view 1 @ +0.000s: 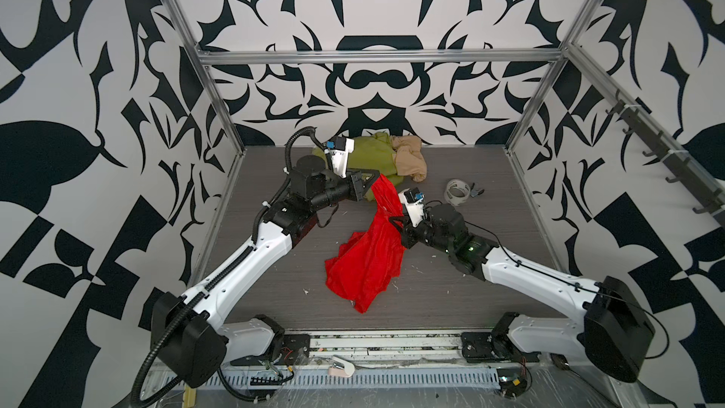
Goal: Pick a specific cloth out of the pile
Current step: 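Lower the red cloth onto the table nearer the robot with both grippers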
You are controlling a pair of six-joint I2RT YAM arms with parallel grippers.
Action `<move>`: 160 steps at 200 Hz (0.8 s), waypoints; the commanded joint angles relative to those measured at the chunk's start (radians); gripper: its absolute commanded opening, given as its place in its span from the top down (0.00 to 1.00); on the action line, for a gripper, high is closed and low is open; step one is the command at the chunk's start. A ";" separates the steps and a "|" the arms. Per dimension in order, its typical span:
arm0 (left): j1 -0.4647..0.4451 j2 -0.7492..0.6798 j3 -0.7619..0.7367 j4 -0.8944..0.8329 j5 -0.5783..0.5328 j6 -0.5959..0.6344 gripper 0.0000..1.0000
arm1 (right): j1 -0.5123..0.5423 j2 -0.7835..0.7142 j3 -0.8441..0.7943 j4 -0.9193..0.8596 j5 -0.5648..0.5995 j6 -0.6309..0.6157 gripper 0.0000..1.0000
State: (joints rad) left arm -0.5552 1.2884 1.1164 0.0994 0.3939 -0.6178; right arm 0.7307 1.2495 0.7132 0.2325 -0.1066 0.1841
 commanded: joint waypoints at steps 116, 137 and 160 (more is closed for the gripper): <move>0.021 -0.151 -0.164 0.016 0.035 -0.058 1.00 | 0.099 0.009 -0.066 -0.026 0.037 -0.056 1.00; 0.020 -0.203 -0.204 -0.024 0.026 -0.058 1.00 | 0.166 0.038 -0.044 -0.065 0.061 -0.077 1.00; 0.019 -0.259 -0.254 -0.058 0.018 -0.062 1.00 | 0.203 0.052 -0.038 -0.123 0.098 -0.076 1.00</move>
State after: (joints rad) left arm -0.5415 1.0962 0.8921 0.0578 0.4301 -0.6666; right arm 0.9009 1.2861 0.6632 0.1974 -0.0547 0.1059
